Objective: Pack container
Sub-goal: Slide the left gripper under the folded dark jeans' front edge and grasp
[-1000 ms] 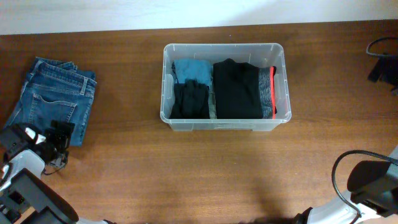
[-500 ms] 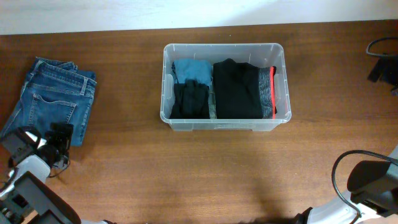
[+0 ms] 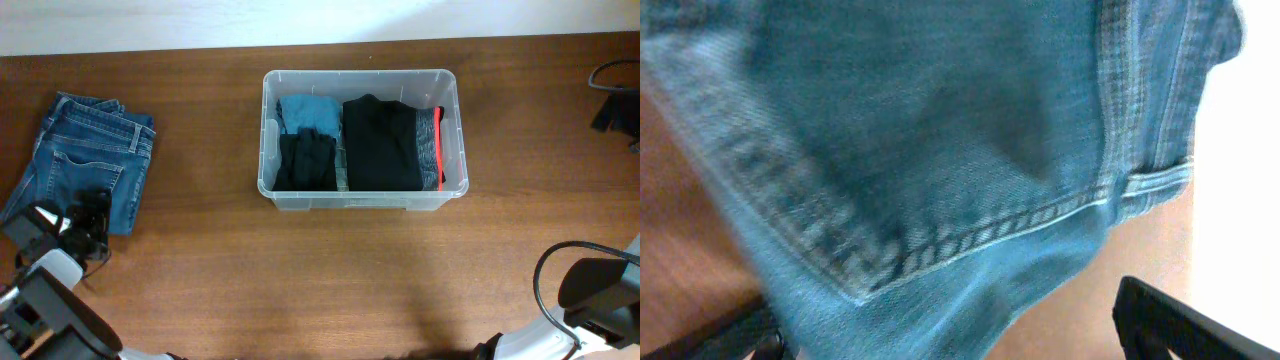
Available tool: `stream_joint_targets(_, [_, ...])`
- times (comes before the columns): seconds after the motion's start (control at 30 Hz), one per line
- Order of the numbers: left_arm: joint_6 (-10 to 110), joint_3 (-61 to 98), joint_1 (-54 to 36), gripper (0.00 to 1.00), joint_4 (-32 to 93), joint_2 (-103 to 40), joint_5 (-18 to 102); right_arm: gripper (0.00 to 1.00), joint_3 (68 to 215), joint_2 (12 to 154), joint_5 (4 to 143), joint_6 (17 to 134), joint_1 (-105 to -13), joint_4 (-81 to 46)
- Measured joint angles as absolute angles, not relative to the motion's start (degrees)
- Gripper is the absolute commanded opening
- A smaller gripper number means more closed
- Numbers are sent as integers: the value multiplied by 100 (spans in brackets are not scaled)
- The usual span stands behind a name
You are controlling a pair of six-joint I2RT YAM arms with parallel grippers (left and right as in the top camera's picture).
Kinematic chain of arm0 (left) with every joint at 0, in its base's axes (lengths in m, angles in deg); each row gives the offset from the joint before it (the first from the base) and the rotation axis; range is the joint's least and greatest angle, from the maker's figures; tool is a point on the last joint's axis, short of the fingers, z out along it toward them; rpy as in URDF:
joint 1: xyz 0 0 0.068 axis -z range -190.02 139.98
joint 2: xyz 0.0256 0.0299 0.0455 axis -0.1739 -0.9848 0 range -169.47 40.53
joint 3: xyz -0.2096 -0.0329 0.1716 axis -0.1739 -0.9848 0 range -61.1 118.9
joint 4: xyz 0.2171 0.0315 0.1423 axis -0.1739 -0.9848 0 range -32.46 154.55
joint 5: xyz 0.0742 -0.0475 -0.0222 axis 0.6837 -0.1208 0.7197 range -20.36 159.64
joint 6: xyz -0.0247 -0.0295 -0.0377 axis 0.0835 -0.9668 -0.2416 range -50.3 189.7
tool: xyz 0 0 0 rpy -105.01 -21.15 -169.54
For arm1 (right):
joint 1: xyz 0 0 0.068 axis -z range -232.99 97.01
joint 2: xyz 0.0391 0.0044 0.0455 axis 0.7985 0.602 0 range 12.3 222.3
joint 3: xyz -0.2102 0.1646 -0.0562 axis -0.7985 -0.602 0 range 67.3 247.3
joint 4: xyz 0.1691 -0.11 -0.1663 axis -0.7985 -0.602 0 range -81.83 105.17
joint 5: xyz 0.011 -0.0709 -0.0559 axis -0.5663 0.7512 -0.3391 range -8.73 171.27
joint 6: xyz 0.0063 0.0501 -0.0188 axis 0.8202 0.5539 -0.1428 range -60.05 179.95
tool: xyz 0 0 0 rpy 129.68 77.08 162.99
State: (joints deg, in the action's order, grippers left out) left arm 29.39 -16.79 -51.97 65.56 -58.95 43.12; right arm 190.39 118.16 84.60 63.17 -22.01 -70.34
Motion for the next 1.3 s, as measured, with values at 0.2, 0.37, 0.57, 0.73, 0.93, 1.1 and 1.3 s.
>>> stream_joint_targets(0.2, [2805,-1635,-5258,84,6867,-6122,3933,98,19039,11816,8460,6315,-2201,-7032])
stream_joint_targets(0.37, [2772,-1642,-5278,68,6812,-6203,3903,99,19039,11816,8460,6315,-2201,-7032])
stream_joint_targets(0.57, [2764,-1657,-5278,66,6801,-6223,3850,98,19039,11816,8460,6315,-2201,-7032])
stream_joint_targets(0.73, [2818,-1659,-5278,58,6775,-6234,3850,99,19039,11816,8460,6313,-2201,-7032])
stream_joint_targets(0.93, [2873,-1692,-5278,30,6733,-6291,3877,98,19039,11816,8460,6313,-2201,-7032])
stream_joint_targets(1.1, [2895,-1747,-5271,17,6720,-6354,3853,99,19039,11816,8460,6313,-2201,-7034])
stream_joint_targets(1.3, [2963,-1751,-5258,4,6714,-6350,3855,98,19039,11816,8460,6315,-2201,-7032])
